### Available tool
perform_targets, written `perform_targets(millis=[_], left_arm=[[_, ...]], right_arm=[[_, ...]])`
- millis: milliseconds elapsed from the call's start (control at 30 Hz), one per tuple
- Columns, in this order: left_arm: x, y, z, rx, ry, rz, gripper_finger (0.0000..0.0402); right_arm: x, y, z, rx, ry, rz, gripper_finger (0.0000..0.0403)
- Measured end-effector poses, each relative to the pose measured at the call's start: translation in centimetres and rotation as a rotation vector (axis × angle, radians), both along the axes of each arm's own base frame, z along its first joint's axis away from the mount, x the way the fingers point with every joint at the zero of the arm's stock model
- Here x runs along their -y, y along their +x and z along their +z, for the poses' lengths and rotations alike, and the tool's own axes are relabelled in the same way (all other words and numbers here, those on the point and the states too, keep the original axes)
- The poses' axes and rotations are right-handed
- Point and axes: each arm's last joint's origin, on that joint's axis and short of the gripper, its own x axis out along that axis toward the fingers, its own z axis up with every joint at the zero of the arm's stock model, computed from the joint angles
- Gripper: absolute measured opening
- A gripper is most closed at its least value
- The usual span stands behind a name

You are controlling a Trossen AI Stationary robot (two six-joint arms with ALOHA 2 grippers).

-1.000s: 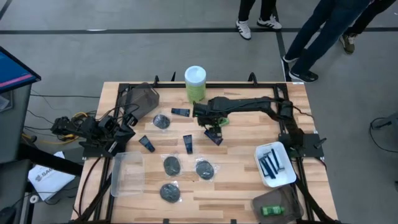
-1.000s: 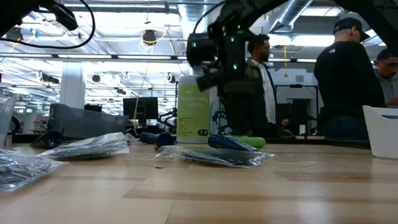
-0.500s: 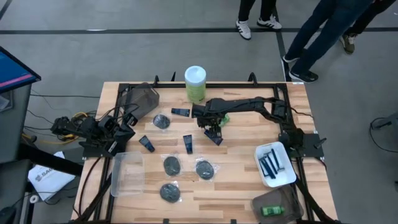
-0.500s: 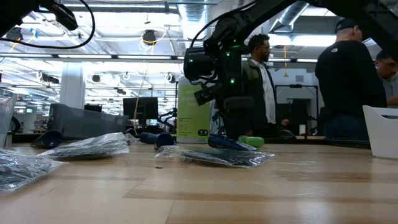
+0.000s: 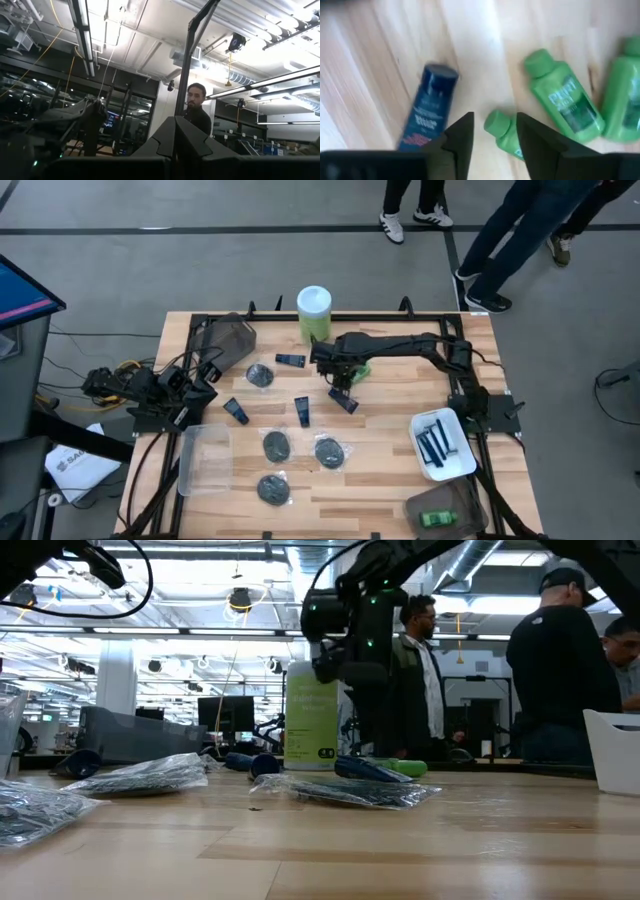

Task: Pick & Place Travel size toiletries
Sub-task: Put the green shampoo into the bottom black bin

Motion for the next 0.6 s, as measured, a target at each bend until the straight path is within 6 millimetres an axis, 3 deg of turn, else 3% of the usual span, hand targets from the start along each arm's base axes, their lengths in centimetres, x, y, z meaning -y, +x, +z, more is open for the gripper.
perform_targets(millis=[267,400,600], left_arm=[[0.0,0.0,0.0,0.0,0.001,-0.001,0.0003],[0.0,0.0,0.0,0.0,0.001,-0.001,0.0003],[0.0,0.0,0.0,0.0,-0.002,0.002,0.0003]], right_arm=[[3.6,-1.6,0.8,0.054,0.092,-0.777,0.026],[4.2,-1.7,0.7,0.083,0.112,-0.981,0.0292],[4.4,-2.3,0.6,0.047,0.097,-1.144,0.0295]])
